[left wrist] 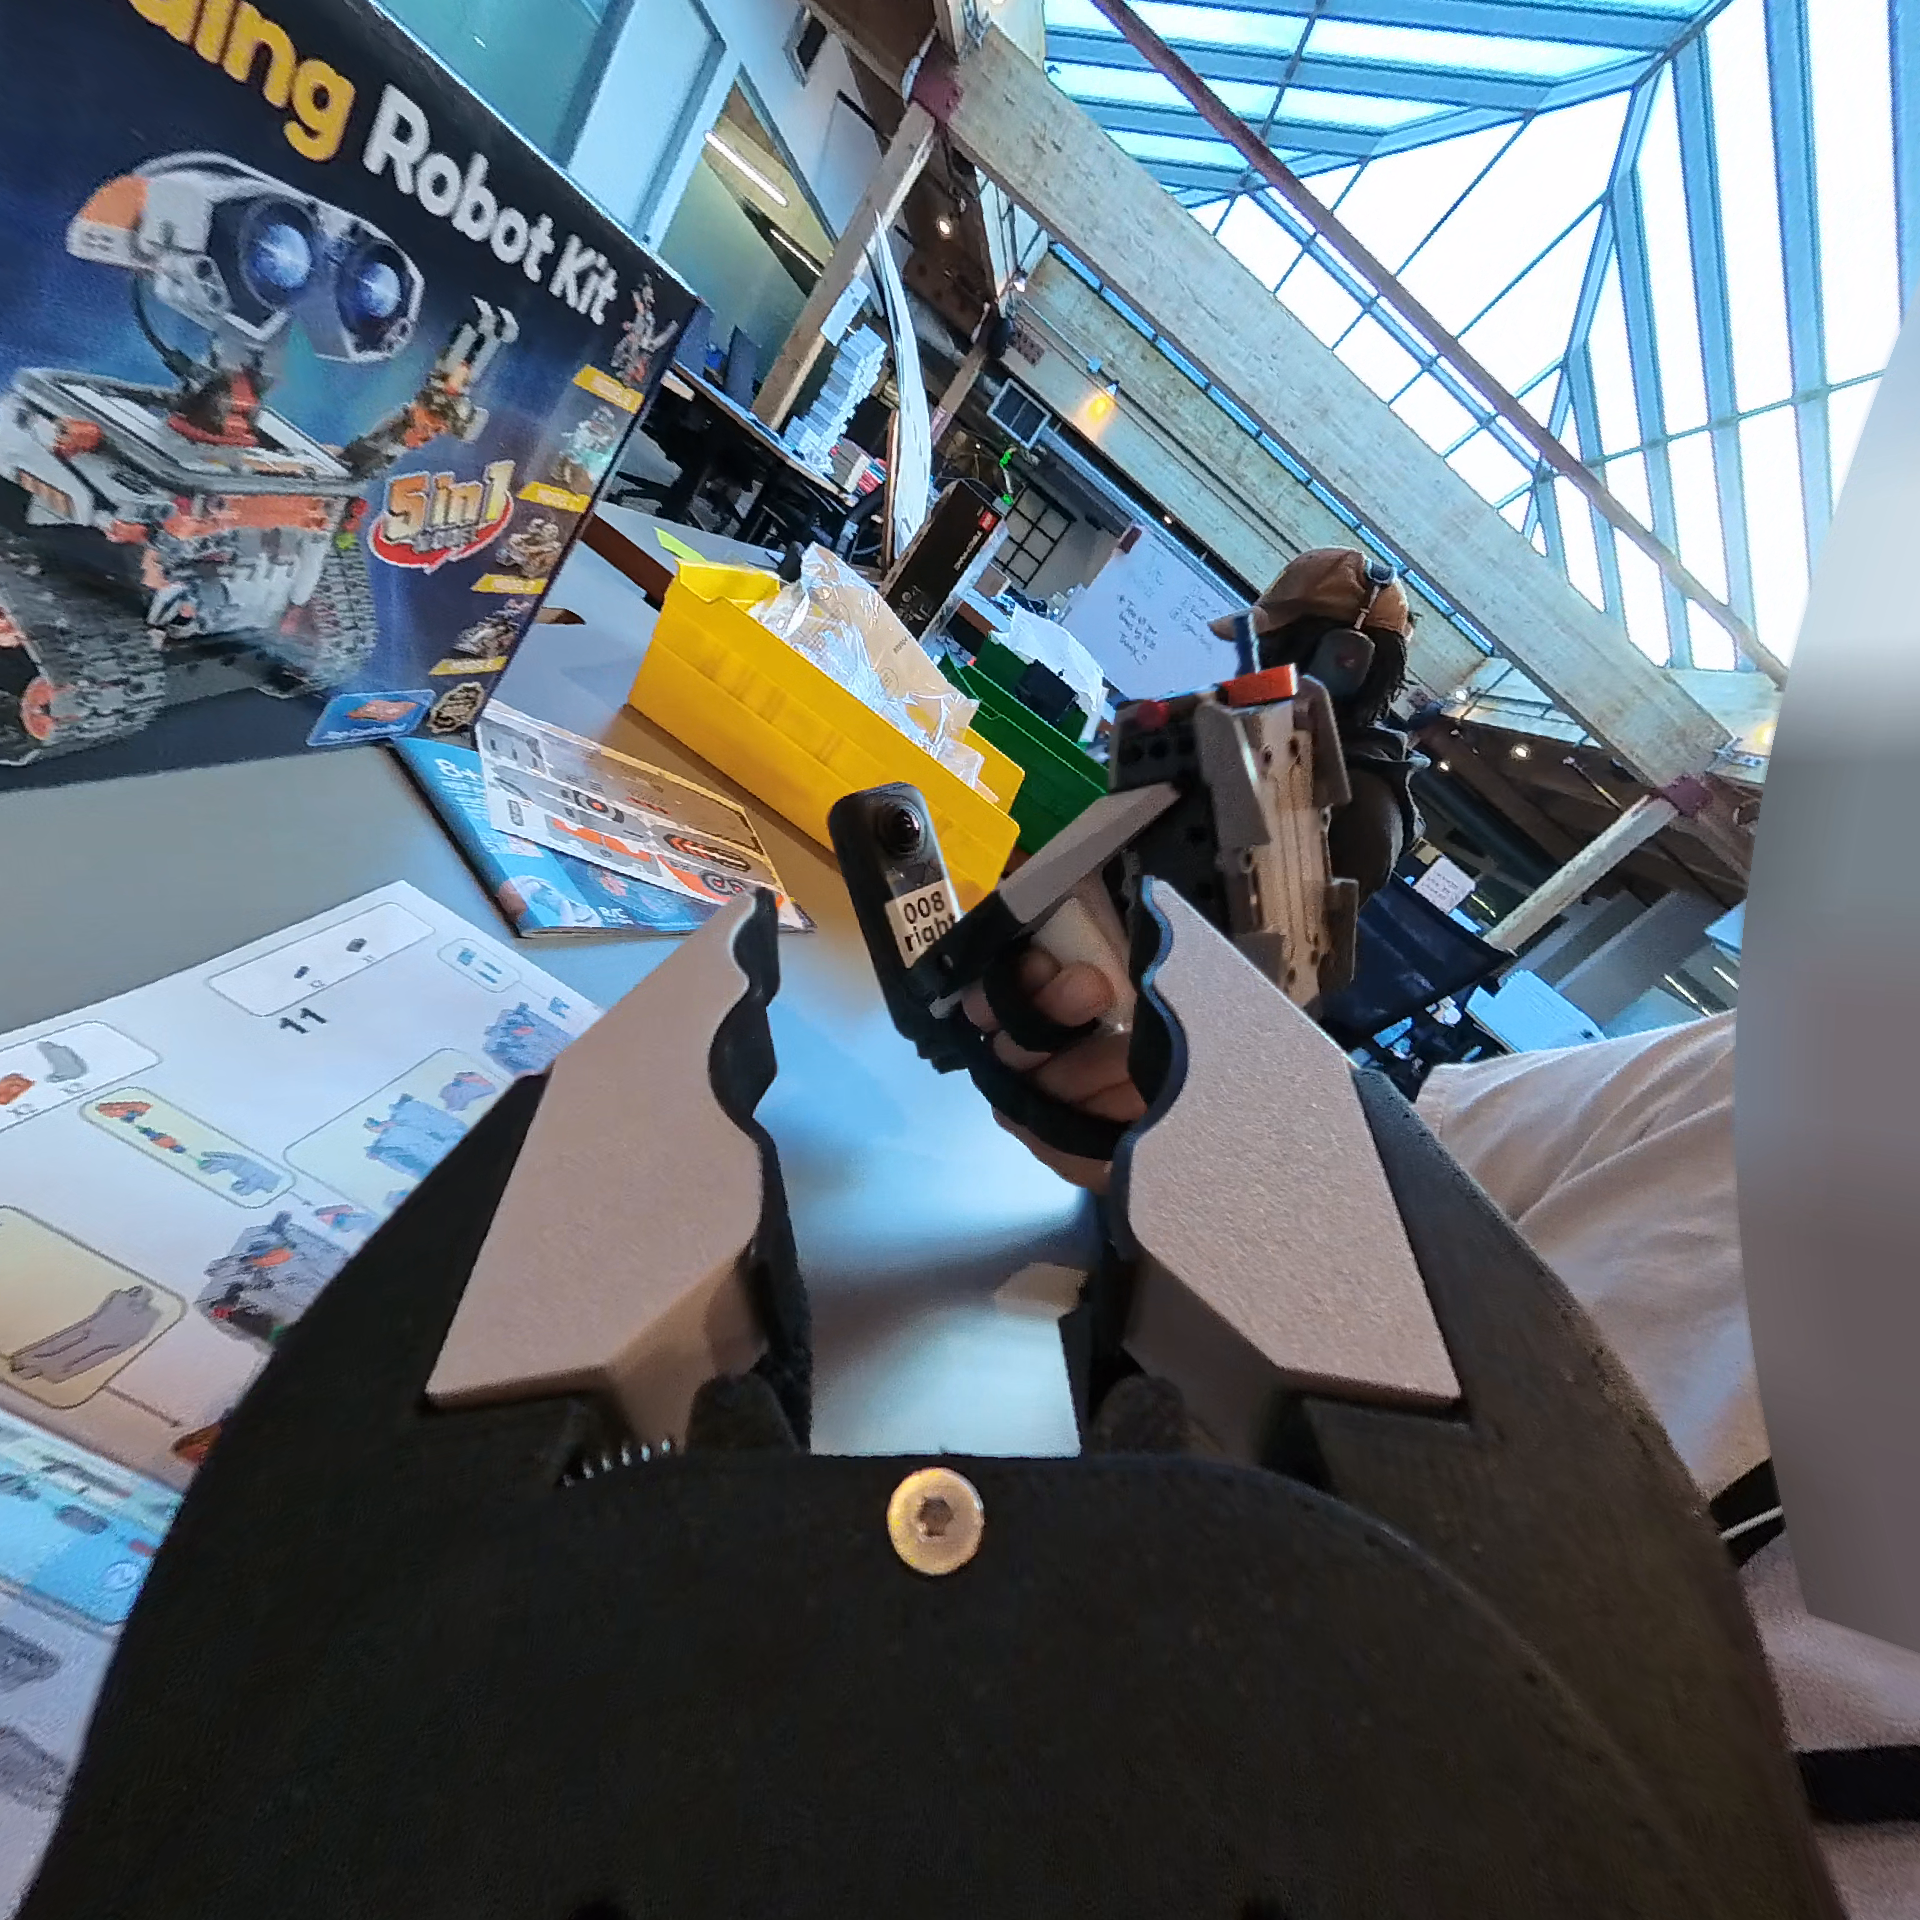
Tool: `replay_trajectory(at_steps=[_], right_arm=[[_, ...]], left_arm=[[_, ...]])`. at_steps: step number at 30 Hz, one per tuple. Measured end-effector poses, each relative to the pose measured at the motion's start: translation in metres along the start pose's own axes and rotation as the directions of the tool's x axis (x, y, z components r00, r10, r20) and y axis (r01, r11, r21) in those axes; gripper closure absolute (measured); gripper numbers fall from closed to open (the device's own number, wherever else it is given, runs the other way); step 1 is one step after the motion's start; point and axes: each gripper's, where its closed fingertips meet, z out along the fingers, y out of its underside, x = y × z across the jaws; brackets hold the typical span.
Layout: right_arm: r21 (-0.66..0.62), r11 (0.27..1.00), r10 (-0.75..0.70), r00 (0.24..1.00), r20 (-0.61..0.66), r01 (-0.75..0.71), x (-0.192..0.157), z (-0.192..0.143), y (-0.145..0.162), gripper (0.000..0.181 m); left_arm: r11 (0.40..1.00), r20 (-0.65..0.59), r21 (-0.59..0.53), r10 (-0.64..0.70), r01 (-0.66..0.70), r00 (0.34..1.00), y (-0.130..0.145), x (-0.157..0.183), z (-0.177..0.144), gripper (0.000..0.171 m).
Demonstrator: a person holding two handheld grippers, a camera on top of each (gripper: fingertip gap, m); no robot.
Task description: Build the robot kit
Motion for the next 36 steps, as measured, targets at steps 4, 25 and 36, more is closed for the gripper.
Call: replay_trajectory(at_steps=[4,25,36], right_arm=[[-0.017,0.998,0.061,0.98,0.189,-0.059,-0.029,0.004,0.004,0.118],[0.077,0.997,-0.008,0.954,0.299,-0.016,-0.053,-0.01,-0.018,0.118],[0.097,0.994,0.025,0.964,0.264,-0.052,-0.039,-0.014,-0.022,0.118]], left_arm=[[0.999,-0.012,-0.042,0.009,-0.009,1.0,0.009,0.003,0.007,0.105],[0.826,0.446,0.399,0.206,-0.399,0.871,-0.1,-0.007,-0.119,0.115],[0.852,0.473,0.376,0.161,-0.364,0.866,-0.095,-0.018,-0.119,0.118]])
